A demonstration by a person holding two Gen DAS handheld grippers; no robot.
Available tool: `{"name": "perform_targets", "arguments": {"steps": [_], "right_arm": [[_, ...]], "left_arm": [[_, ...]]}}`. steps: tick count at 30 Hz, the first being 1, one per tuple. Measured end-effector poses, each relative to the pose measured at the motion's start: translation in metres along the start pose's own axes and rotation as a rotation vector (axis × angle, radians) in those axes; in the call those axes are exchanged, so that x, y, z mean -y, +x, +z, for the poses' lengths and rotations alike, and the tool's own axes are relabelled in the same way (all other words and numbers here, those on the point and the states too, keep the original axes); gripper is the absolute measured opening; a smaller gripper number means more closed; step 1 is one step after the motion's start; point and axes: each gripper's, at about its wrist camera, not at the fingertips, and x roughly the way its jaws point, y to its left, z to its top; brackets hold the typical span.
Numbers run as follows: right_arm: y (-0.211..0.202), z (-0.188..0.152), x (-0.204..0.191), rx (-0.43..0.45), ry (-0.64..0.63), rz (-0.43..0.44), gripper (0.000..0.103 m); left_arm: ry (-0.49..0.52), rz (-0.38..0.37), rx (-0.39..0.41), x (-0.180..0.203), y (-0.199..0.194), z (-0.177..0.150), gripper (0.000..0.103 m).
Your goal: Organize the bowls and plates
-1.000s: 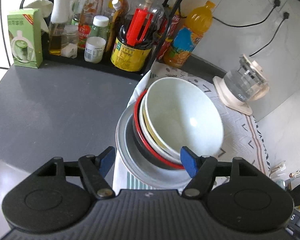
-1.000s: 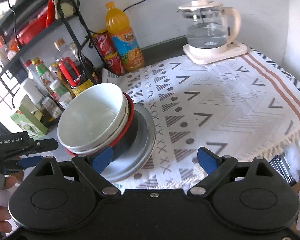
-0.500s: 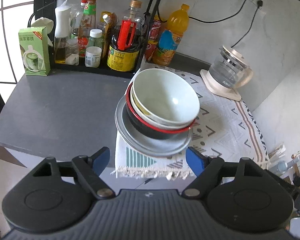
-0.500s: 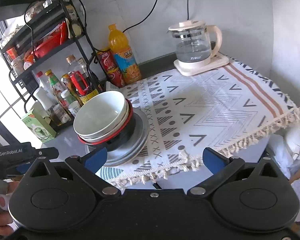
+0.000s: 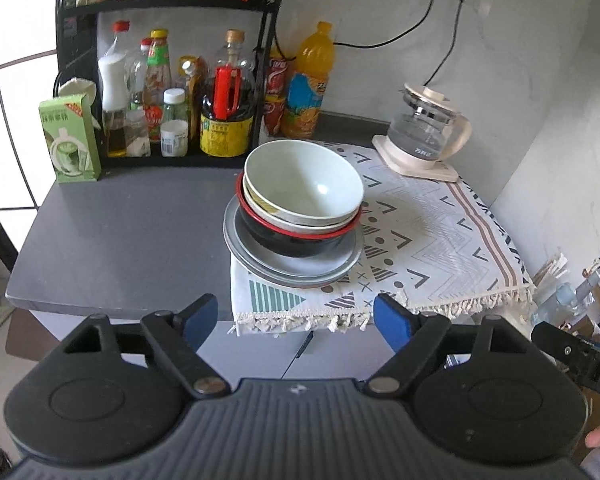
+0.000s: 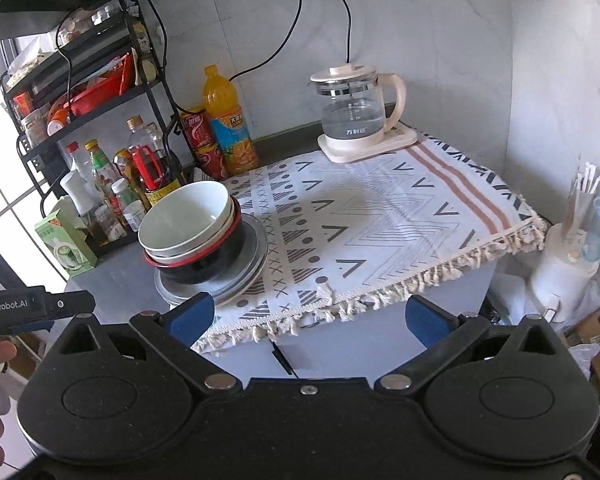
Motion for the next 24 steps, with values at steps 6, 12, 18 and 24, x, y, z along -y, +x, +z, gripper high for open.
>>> {"name": "perform_targets", "arguments": {"steps": [6, 12, 18, 24], "right_arm": [[-0.016, -0.009, 0.001, 0.022, -0.014, -0.042, 0.103], [-0.027, -0.016, 0.0, 0.033, -0.05, -0.086, 0.103], [-0.036, -0.02, 0.0, 0.044, -0.055, -0.075, 0.103], [-0.039, -0.019, -0.001, 0.059, -0.055, -0.059, 0.103]], "left_arm": [[0.037, 0.015, 0.003, 0.005, -0.011, -0.01, 0.084], [0.075, 0.016, 0.02, 0.006, -0.023, -0.017, 0.084], [0.098, 0.032, 0.015, 0.004, -0.028, -0.023, 0.084], [0.107, 0.04, 0.008, 0.002, -0.031, -0.026, 0.084]]}}
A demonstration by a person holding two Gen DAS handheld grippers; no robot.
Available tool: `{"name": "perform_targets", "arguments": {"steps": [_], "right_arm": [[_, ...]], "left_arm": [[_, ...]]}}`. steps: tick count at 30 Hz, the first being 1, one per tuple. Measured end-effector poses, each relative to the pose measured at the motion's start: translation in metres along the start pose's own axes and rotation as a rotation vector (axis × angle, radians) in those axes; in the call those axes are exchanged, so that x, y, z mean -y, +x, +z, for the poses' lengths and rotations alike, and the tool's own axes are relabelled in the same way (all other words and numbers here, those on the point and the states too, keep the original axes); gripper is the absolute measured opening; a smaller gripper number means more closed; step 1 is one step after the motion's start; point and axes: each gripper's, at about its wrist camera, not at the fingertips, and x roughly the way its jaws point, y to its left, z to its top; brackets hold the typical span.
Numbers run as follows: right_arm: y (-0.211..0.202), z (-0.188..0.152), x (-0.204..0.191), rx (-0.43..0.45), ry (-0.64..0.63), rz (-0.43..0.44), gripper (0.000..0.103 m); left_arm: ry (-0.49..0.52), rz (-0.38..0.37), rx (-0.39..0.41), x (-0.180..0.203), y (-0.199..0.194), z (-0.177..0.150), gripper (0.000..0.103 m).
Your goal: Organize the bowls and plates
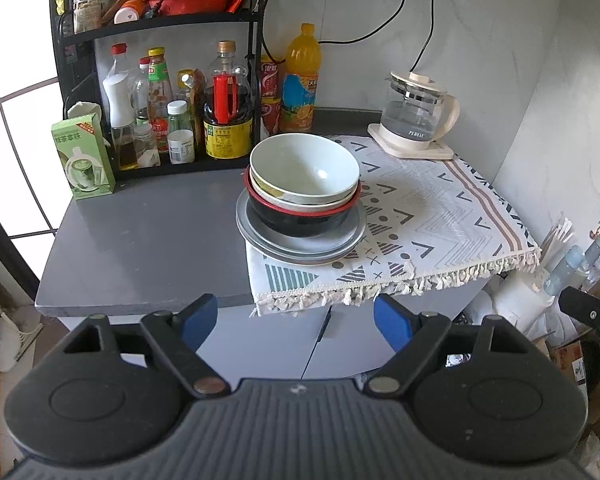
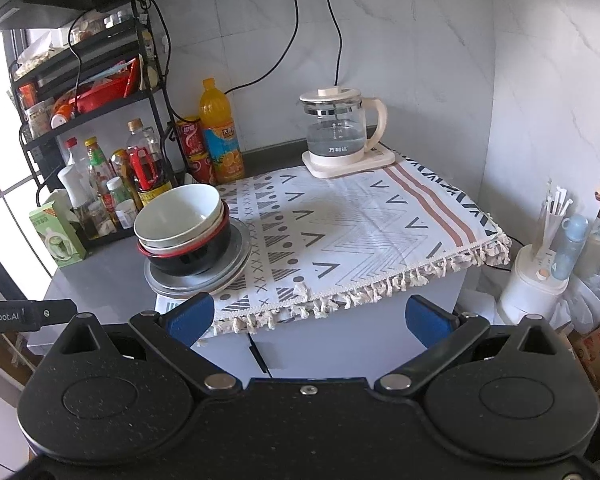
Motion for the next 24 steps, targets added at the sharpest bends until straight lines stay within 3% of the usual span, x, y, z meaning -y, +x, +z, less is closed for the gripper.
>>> {"name": "perform_targets", "arguments": {"steps": [24], "right_arm": [[-0.003, -0.006, 0.007, 0.006, 0.014, 0.019, 0.103]], "left_arm": [[0.012, -0.005, 0.0, 0.016, -0.005, -0.004, 0.084]]}}
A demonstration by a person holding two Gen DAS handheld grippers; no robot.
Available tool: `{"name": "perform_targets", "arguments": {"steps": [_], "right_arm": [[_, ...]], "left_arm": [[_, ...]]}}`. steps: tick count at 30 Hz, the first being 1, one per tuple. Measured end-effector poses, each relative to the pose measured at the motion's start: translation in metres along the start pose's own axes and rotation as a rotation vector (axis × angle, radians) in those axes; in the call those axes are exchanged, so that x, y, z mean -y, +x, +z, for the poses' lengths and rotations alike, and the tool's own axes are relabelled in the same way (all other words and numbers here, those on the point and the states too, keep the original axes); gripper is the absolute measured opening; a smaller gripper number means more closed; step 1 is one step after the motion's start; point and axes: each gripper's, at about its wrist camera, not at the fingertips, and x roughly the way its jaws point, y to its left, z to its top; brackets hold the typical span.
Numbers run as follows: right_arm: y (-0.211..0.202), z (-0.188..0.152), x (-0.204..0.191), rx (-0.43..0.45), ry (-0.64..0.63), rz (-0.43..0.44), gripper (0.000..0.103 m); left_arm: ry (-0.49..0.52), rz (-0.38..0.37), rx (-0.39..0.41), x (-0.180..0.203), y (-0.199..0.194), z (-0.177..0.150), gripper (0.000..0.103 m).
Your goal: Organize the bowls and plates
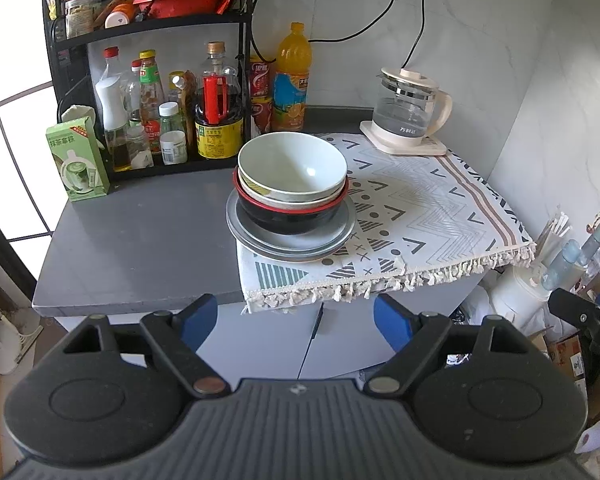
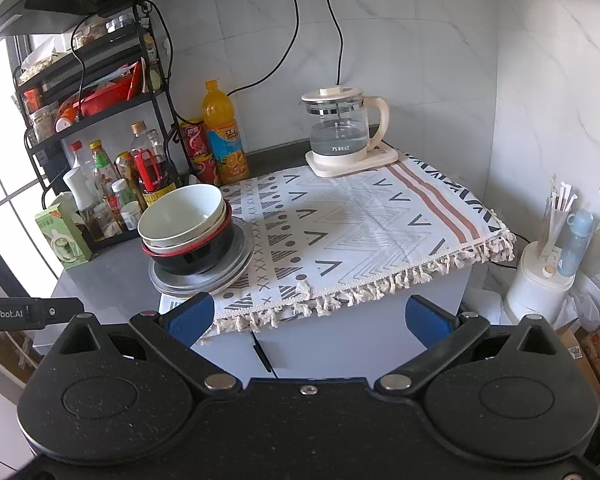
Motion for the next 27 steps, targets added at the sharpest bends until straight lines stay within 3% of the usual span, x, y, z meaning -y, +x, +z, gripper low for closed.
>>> {"name": "perform_targets", "arguments": {"steps": [27], "right_arm": [[-0.01, 0.0, 0.013, 0.007, 0.014, 0.026, 0.103]], "left_arm": [[-0.013, -0.003, -0.012, 0.015, 0.001, -0.001, 0.084]]}}
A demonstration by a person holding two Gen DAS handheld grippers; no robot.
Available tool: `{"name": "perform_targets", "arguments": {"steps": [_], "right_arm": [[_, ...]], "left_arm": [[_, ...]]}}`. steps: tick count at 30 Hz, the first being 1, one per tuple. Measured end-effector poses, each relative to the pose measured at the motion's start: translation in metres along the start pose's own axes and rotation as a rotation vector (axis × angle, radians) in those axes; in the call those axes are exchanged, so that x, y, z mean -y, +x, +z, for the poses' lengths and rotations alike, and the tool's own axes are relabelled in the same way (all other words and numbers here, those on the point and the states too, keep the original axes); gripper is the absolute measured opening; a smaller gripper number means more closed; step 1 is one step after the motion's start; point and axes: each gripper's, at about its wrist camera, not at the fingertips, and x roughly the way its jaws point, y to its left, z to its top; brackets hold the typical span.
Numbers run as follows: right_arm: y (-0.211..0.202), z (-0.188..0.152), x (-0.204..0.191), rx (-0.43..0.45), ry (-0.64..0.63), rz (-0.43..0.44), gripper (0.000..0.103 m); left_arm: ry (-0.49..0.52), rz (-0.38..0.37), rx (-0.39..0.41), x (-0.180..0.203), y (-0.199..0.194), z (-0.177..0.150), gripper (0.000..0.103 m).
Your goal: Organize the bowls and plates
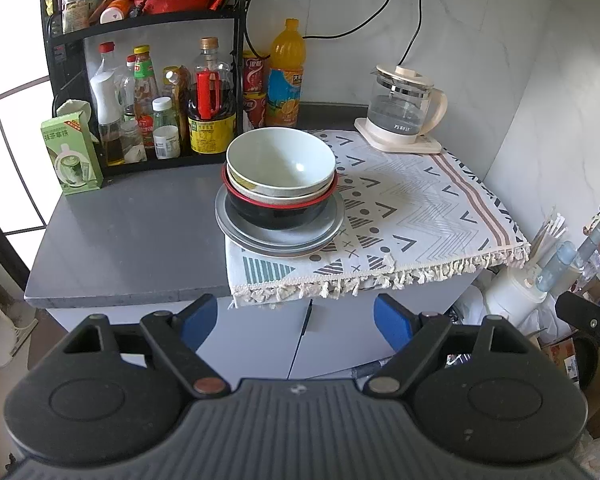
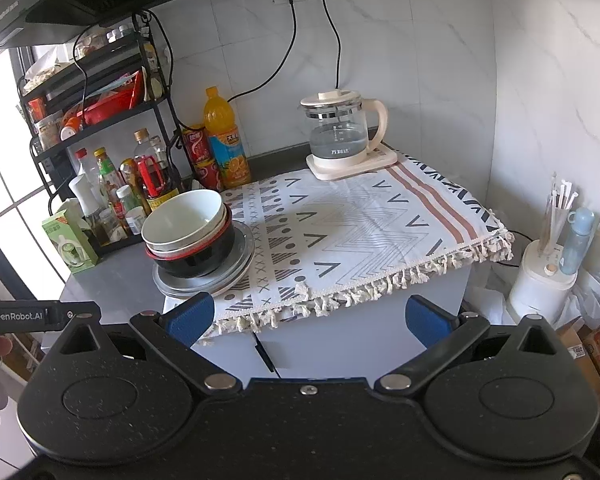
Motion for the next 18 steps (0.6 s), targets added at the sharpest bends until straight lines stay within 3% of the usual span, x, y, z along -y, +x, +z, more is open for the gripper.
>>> {"name": "perform_targets", "arguments": {"steps": [18], "right_arm": [[-0.0014, 0.0014, 0.003, 0.001, 0.004, 0.002, 0.103]], "left_arm": [[0.011, -0.001, -0.001, 0.0038, 0.0001, 0.0024, 0.084]]}}
